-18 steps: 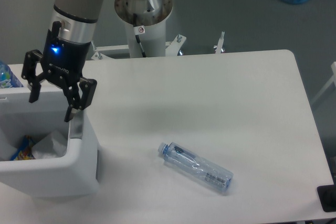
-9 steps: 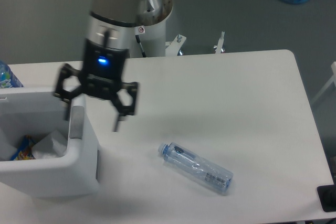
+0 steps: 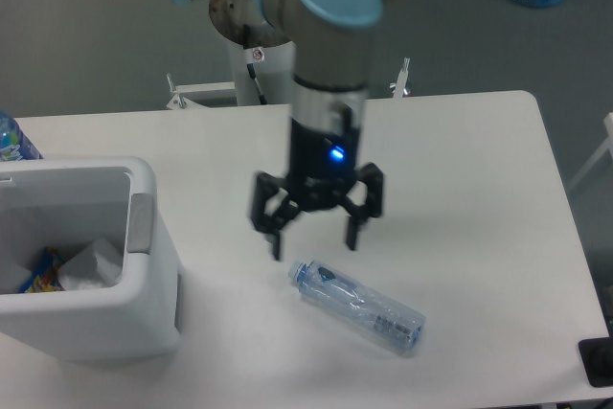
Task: Place the trash in the trash can
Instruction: 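Move the open gripper over the clear water bottle and lower it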
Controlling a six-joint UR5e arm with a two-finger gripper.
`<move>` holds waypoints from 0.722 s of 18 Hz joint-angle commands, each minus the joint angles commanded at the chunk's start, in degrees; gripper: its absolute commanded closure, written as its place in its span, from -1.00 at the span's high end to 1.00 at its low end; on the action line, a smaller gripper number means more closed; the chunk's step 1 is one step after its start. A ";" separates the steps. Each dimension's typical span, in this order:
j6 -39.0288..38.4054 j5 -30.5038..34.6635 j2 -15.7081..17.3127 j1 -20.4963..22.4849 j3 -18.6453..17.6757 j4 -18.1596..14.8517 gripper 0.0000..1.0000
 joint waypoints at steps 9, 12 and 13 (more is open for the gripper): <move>-2.02 -0.09 -4.83 4.57 1.14 0.00 1.00; -2.98 0.18 -7.12 5.19 2.72 0.00 1.00; -3.77 0.35 -7.82 5.45 3.07 0.17 1.00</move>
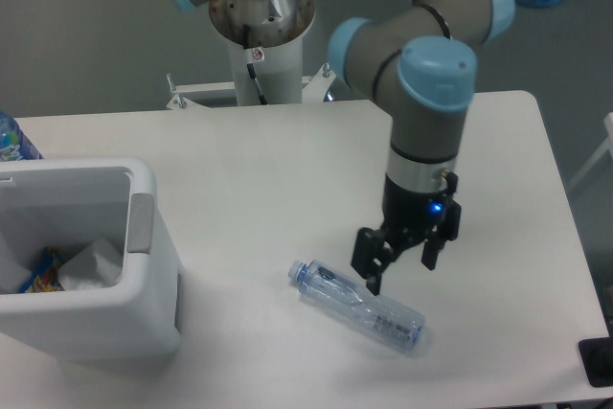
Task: Place the trash in the trash can
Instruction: 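Move the open gripper over the clear water bottle and lower it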
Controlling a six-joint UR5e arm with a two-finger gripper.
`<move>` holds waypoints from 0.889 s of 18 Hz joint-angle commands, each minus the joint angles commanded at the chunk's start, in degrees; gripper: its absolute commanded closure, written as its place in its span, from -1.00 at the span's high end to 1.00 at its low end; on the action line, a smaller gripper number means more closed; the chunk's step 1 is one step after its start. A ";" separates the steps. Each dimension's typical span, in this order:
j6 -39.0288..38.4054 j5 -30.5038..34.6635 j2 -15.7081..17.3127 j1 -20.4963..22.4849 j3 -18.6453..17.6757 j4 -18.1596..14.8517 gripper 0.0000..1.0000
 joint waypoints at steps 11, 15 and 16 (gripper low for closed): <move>-6.42 9.58 -5.98 -0.79 -0.70 0.44 1.00; -9.76 9.41 -8.00 -1.75 1.41 0.62 1.00; -9.76 9.32 -8.53 -2.28 1.67 0.70 1.00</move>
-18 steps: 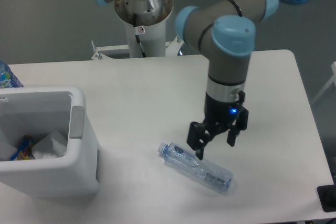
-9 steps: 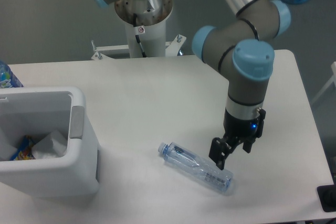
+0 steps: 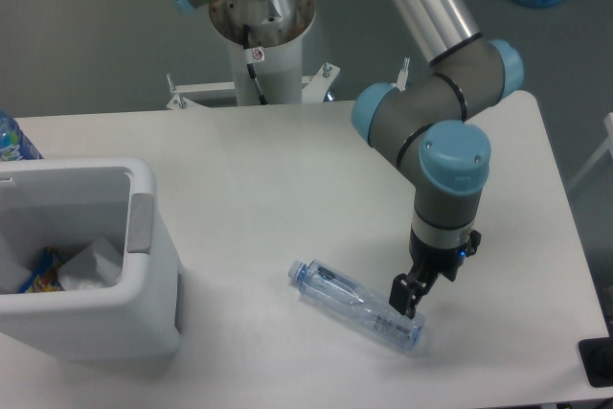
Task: Place the trash in the trash can
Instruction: 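Move the open gripper over the clear water bottle and lower it, then close the gripper around the bottle's base end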
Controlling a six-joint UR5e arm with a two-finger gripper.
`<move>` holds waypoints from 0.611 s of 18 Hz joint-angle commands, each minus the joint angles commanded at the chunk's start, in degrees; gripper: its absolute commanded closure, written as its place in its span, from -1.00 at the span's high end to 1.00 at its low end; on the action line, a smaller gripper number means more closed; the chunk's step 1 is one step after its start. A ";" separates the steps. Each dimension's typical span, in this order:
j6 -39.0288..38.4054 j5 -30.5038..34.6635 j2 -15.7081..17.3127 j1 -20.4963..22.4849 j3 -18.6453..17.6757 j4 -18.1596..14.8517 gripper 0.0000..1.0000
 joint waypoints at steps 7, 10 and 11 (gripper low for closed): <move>-1.84 0.17 -3.87 -1.15 1.59 0.88 1.00; -2.64 0.17 -4.40 -1.32 1.67 0.79 1.00; -2.64 0.17 -4.40 -1.32 1.50 0.79 1.00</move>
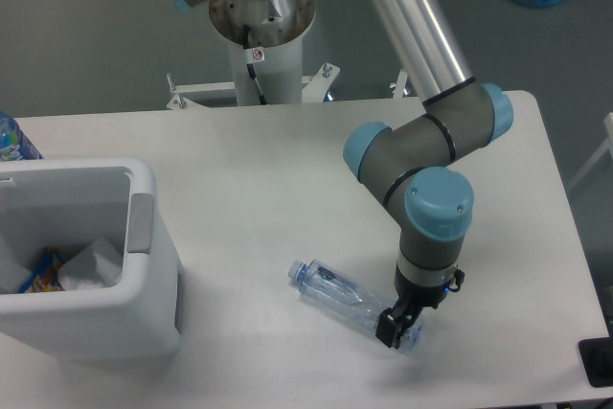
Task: Place the trash in the trash can
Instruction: 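Close the gripper around the bottle's base end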
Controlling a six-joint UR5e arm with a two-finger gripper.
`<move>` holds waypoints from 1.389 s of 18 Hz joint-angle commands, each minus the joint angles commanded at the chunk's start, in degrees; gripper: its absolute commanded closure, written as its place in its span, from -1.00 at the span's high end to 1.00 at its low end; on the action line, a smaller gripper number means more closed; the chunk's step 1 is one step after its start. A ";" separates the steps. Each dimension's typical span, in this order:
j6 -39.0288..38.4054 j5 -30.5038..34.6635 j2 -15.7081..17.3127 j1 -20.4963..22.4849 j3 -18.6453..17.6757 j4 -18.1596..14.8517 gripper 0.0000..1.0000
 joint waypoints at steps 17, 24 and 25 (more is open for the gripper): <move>-2.90 4.13 -3.34 -0.88 0.44 0.35 1.00; -2.99 4.04 -3.43 -1.05 0.44 0.35 0.74; -2.99 4.13 -3.43 -1.40 0.44 0.35 0.62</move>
